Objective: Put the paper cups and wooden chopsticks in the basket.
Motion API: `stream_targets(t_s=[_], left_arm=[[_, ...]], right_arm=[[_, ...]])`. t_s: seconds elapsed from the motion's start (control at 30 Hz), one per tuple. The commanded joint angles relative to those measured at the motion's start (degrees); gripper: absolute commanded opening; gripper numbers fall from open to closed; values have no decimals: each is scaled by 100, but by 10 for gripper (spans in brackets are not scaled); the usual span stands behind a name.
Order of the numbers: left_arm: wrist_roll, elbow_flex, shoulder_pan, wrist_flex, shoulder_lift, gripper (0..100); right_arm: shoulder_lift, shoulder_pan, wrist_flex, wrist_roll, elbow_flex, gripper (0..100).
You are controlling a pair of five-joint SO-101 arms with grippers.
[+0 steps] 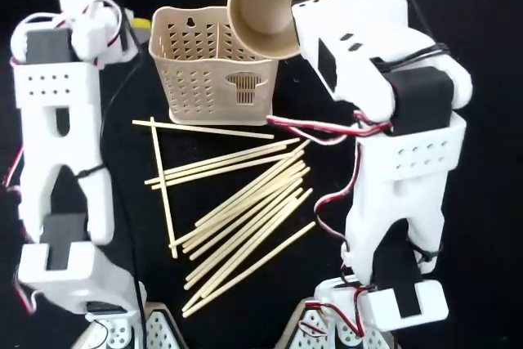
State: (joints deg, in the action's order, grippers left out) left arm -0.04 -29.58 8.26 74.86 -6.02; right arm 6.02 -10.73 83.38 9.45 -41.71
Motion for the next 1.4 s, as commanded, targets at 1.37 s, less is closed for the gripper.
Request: stream_targets(t_s=[1.37], left_arm=[[35, -910, -224, 1495, -1389, 159]], right_arm=[[-391, -624, -1600, 18, 2475, 12]])
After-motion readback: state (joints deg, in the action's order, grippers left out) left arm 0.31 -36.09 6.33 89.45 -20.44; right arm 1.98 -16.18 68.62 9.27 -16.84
